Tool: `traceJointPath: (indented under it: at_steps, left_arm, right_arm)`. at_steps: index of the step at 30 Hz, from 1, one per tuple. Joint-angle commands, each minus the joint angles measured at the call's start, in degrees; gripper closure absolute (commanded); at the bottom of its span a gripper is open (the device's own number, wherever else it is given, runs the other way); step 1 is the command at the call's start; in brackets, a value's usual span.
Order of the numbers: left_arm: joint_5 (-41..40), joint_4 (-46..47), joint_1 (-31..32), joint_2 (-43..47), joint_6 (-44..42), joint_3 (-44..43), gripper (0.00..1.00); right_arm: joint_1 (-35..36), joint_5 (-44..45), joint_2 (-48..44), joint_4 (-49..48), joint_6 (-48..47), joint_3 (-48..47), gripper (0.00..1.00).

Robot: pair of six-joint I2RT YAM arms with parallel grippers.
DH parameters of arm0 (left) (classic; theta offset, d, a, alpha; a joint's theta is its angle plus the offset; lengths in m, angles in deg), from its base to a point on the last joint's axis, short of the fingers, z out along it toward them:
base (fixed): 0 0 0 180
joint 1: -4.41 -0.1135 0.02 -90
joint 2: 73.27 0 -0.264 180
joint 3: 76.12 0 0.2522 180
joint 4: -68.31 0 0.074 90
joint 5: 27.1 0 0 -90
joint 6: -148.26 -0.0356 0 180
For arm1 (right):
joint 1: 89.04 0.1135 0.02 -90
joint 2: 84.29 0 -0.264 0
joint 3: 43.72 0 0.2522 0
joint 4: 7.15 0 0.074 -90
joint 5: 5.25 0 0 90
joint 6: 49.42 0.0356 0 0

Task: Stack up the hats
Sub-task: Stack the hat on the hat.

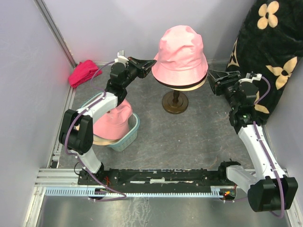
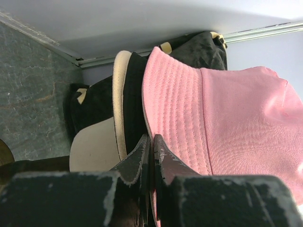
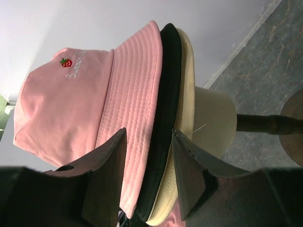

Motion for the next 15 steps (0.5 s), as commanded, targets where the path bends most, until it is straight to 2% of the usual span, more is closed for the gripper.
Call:
traceJointPath:
  at_steps: [1, 15]
  left_arm:
    - [1.2, -3.7, 0.1, 0.0, -3.2, 0.6, 0.95]
    - [1.3, -3.7, 0.5, 0.1, -3.3, 0.5, 0.96]
  right_arm:
    - [1.3, -0.5, -0.6, -2.0, 0.5, -0.8, 0.49]
    - [4.2, 0.7, -0.3, -3.6, 0.7, -1.7, 0.49]
